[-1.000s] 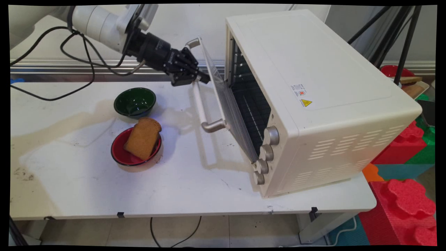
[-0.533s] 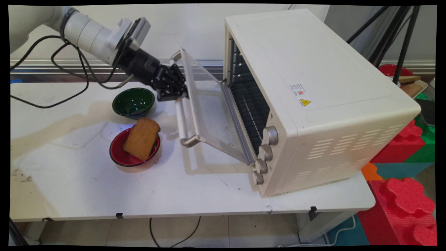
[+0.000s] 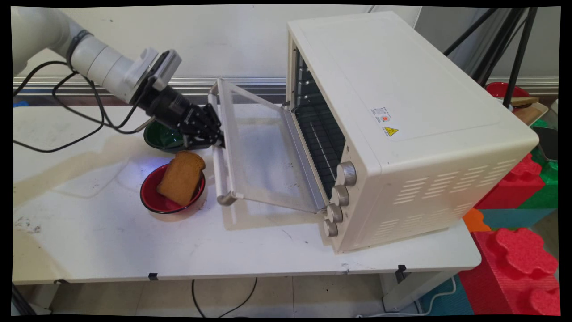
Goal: Open the oven
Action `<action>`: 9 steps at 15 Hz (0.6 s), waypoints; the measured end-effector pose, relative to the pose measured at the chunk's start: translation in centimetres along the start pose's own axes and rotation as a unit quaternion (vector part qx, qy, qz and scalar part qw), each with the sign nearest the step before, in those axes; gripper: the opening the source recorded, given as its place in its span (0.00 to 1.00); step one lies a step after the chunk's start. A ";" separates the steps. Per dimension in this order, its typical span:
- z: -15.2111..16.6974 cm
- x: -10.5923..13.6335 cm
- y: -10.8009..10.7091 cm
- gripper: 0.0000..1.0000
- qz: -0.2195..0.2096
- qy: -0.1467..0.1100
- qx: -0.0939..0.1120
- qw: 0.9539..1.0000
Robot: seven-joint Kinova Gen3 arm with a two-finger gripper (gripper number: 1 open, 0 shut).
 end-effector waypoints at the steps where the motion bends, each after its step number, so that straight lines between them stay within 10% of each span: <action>1: 0.0 -0.6 0.3 0.00 -0.001 -0.006 -0.002 1.000; 9: 0.5 -3.9 2.1 0.00 -0.017 -0.036 -0.007 0.999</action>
